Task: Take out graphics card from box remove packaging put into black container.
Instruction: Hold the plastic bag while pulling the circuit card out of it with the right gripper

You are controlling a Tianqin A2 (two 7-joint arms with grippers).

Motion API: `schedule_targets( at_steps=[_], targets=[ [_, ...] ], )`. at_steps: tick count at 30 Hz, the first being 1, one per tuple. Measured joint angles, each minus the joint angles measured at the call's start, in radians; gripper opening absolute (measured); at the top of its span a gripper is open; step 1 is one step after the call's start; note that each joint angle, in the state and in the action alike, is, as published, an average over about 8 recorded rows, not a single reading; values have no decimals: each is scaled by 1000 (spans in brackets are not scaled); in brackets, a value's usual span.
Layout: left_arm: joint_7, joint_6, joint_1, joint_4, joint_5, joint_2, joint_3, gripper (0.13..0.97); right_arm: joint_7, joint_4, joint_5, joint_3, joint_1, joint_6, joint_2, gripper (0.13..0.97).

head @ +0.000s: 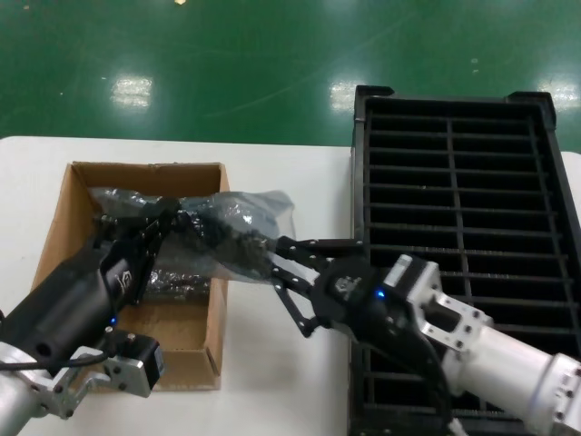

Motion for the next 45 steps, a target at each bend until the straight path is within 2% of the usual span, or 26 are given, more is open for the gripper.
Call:
schedule_targets(
  at_steps=[11, 20, 27, 38, 45],
  targets=[
    [0, 0, 0, 0, 0, 0, 0, 140, 72, 217, -7, 88, -114, -15, 194, 187],
    [0, 0, 0, 0, 0, 0, 0, 139, 66, 308, 38, 189, -196, 20, 285, 187],
    [0, 0, 0, 0, 0, 0, 0, 139, 49, 323, 68, 200, -219, 25, 298, 187],
    [0, 0, 0, 0, 0, 0, 0, 139, 22, 275, 38, 160, -202, 30, 280, 187],
    [0, 0, 0, 0, 0, 0, 0, 139, -84, 225, 66, 165, -203, 17, 272, 187]
  ],
)
